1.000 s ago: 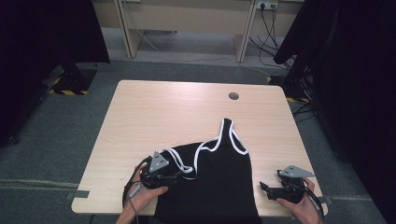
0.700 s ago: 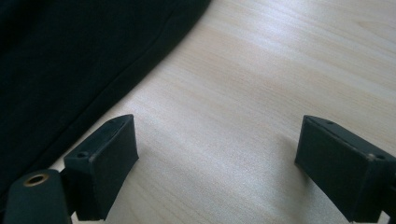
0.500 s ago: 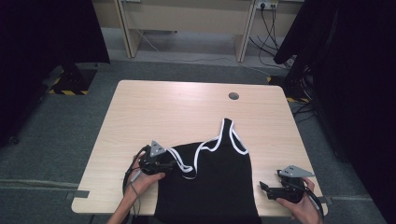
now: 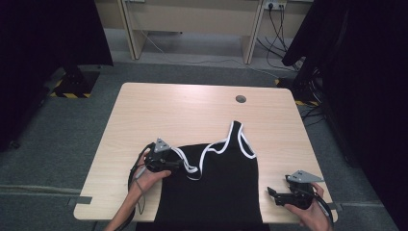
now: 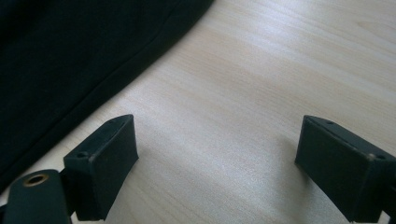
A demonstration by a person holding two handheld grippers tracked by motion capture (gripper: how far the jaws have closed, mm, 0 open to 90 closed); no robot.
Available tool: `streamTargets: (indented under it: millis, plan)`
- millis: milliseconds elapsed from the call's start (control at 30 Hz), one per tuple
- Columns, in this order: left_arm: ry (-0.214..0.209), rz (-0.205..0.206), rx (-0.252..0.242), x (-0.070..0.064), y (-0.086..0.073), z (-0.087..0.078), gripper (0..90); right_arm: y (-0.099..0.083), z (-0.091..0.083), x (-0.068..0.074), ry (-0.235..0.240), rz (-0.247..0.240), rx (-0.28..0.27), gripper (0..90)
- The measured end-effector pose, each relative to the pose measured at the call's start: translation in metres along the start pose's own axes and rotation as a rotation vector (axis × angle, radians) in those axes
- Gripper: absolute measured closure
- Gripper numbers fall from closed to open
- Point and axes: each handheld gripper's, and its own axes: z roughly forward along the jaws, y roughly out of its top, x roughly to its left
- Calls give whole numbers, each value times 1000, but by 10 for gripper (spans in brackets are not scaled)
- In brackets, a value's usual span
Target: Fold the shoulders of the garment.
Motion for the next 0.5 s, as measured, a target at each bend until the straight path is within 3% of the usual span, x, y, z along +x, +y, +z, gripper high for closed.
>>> streamTargets:
  millis: [167, 367, 500]
  plan:
    - [11, -12, -3, -6, -6, -9, 156, 0, 0, 0, 0, 1, 1, 131]
    - [6, -26, -4, -9, -14, -27, 129, 0, 0, 0, 0, 1, 1, 131]
    - [34, 3, 9, -15, -25, -38, 107, 0, 0, 0, 0, 1, 1, 131]
